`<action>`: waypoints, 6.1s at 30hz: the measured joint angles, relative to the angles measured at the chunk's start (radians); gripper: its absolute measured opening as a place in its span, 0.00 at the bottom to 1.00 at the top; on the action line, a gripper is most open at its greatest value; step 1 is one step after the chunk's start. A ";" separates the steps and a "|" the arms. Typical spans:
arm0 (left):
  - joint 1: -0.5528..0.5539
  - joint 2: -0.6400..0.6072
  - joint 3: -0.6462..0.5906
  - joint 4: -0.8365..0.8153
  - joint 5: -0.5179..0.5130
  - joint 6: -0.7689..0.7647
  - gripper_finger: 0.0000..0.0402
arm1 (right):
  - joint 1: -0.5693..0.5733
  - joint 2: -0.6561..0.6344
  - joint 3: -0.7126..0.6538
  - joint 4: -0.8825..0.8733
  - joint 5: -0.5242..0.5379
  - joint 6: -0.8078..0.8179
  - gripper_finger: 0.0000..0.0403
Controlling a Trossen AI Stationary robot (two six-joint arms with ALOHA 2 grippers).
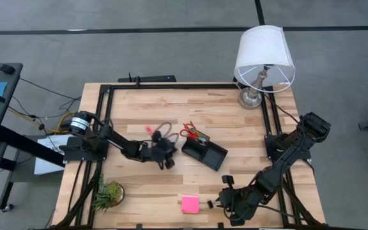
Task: Pick and place office supplies into organizer
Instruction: Put the top binder clip into the desk organizer, then put the pink eraser into the desk organizer
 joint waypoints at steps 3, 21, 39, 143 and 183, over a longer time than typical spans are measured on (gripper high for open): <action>-0.027 -0.002 0.120 -0.134 -0.047 0.072 0.31 | -0.001 0.000 0.000 0.000 0.000 0.000 0.20; -0.107 0.022 0.382 -0.390 -0.171 0.128 0.31 | -0.001 0.000 0.000 -0.014 -0.004 -0.017 0.20; -0.063 0.187 0.385 -0.152 -0.102 0.143 0.63 | -0.008 0.000 0.000 -0.105 -0.008 -0.089 0.20; 0.397 -0.111 0.206 -1.148 0.300 1.317 0.37 | -0.138 0.000 0.000 -0.088 -0.087 -0.272 0.20; 0.404 -0.089 0.416 -1.269 0.518 0.975 0.02 | -0.234 0.000 0.000 -0.081 -0.089 -0.274 0.20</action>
